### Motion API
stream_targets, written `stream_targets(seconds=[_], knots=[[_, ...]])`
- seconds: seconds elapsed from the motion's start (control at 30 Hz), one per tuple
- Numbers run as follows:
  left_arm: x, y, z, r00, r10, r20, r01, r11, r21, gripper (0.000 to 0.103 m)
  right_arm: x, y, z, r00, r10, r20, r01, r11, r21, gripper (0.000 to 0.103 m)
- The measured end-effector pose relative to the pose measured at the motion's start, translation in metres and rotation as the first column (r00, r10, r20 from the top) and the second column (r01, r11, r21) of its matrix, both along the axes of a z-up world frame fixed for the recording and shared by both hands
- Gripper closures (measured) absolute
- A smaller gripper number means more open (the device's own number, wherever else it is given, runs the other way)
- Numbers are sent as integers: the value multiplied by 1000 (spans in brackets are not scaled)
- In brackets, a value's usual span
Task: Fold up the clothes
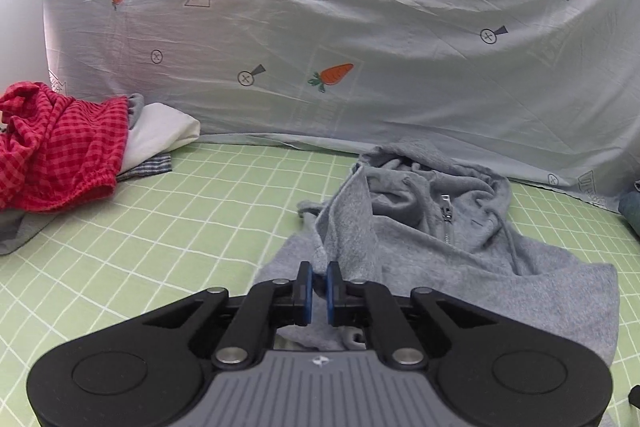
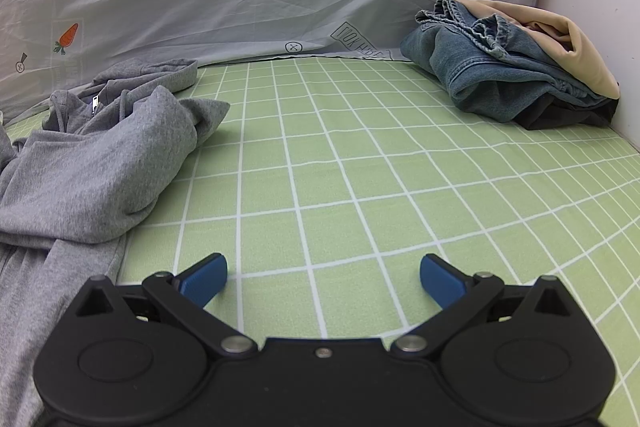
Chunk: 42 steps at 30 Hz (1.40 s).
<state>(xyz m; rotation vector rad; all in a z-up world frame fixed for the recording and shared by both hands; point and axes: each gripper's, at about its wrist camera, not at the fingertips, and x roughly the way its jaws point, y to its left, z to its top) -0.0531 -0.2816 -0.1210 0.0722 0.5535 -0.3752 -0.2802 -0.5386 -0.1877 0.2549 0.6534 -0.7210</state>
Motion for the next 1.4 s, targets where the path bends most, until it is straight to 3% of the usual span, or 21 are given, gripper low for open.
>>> stream_targets(seconds=[0.27, 0.47, 0.63, 1.0, 1.13, 1.4], knots=[[32, 56, 1, 992, 126, 1, -126, 991, -37, 97, 0, 0, 0, 1000, -1, 0, 1, 1000, -1, 0], [39, 77, 14, 983, 170, 64, -164, 983, -85, 97, 0, 0, 0, 1000, 0, 0, 0, 1000, -1, 0], [52, 96, 22, 961, 247, 122, -239, 968, -79, 97, 0, -1, 0, 1000, 0, 0, 0, 1000, -1, 0], [74, 145, 0, 920, 386, 66, -383, 922, -52, 97, 0, 0, 0, 1000, -4, -1, 4, 1000, -3, 0], [81, 149, -16, 923, 384, -4, -384, 923, -20, 96, 1, 1, 0, 1000, -3, -3, 3, 1000, -5, 0], [78, 147, -36, 932, 357, -57, -356, 934, 28, 96, 25, 11, 21, 999, 34, -23, -35, 998, -46, 0]])
